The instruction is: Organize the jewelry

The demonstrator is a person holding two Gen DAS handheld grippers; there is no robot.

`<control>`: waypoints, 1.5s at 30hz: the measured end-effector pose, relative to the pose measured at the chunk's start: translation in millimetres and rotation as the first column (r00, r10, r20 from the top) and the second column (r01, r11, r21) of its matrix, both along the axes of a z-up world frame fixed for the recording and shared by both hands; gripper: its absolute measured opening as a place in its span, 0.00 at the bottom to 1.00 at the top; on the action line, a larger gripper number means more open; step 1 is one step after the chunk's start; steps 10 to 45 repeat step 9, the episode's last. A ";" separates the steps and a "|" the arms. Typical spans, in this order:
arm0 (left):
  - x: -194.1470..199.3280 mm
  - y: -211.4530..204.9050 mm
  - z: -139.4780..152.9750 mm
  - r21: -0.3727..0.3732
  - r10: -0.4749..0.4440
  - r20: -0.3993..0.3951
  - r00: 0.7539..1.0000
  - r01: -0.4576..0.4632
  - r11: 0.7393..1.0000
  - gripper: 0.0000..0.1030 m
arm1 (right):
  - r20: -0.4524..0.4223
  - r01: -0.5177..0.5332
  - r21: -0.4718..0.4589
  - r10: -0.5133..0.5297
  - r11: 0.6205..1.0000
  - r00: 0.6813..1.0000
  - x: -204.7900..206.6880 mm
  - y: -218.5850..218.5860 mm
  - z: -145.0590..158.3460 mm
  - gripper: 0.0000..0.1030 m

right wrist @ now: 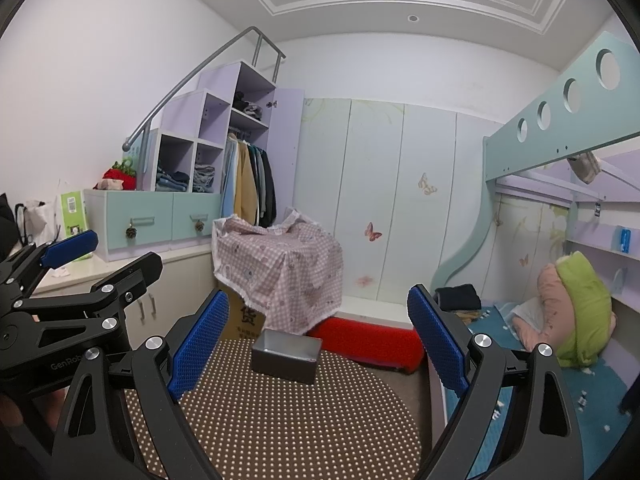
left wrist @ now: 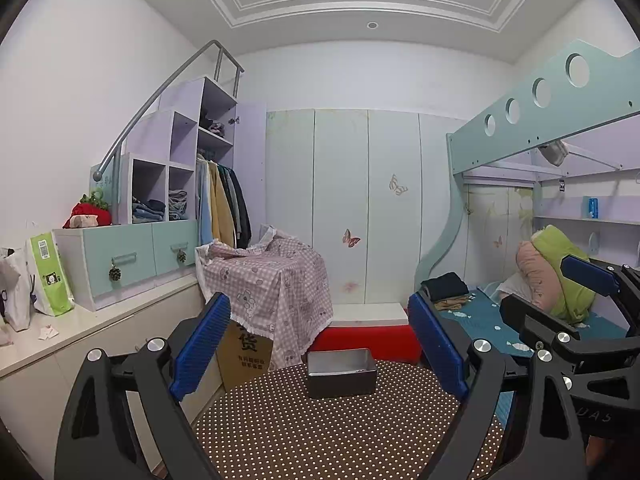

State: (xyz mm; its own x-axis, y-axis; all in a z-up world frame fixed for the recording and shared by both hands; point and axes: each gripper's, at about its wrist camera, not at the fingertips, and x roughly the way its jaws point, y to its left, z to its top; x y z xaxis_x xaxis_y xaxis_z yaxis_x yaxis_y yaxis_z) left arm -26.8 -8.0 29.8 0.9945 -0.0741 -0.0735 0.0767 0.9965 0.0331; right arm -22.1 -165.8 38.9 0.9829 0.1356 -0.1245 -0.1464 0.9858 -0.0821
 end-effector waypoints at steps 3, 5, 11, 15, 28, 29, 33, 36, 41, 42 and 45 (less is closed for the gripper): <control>0.2 0.4 -1.9 0.001 0.000 -0.001 1.000 0.000 1.000 0.85 | -0.002 0.000 -0.001 0.000 1.000 1.000 0.5 -0.3 -0.3 0.85; 0.6 0.4 -2.4 0.002 0.000 -0.005 1.000 0.000 1.000 0.85 | -0.005 0.000 -0.001 0.000 1.000 1.000 0.7 -0.3 -1.9 0.85; 4.0 0.8 -6.9 0.002 -0.002 -0.014 1.000 0.002 1.000 0.85 | -0.011 0.003 0.000 -0.003 1.000 1.000 2.0 0.7 -4.5 0.85; 4.0 0.8 -6.9 0.002 -0.002 -0.014 1.000 0.002 1.000 0.85 | -0.011 0.003 0.000 -0.003 1.000 1.000 2.0 0.7 -4.5 0.85; 4.0 0.8 -6.9 0.002 -0.002 -0.014 1.000 0.002 1.000 0.85 | -0.011 0.003 0.000 -0.003 1.000 1.000 2.0 0.7 -4.5 0.85; 4.0 0.8 -6.9 0.002 -0.002 -0.014 1.000 0.002 1.000 0.85 | -0.011 0.003 0.000 -0.003 1.000 1.000 2.0 0.7 -4.5 0.85; 4.0 0.8 -6.9 0.002 -0.002 -0.014 1.000 0.002 1.000 0.85 | -0.011 0.003 0.000 -0.003 1.000 1.000 2.0 0.7 -4.5 0.85; 4.0 0.8 -6.9 0.002 -0.002 -0.014 1.000 0.002 1.000 0.85 | -0.011 0.003 0.000 -0.003 1.000 1.000 2.0 0.7 -4.5 0.85; 4.0 0.8 -6.9 0.002 -0.002 -0.014 1.000 0.002 1.000 0.85 | -0.011 0.003 0.000 -0.003 1.000 1.000 2.0 0.7 -4.5 0.85; 4.0 0.8 -6.9 0.002 -0.002 -0.014 1.000 0.002 1.000 0.85 | -0.011 0.003 0.000 -0.003 1.000 1.000 2.0 0.7 -4.5 0.85; 4.0 0.8 -6.9 0.002 -0.002 -0.014 1.000 0.002 1.000 0.85 | -0.011 0.003 0.000 -0.003 1.000 1.000 2.0 0.7 -4.5 0.85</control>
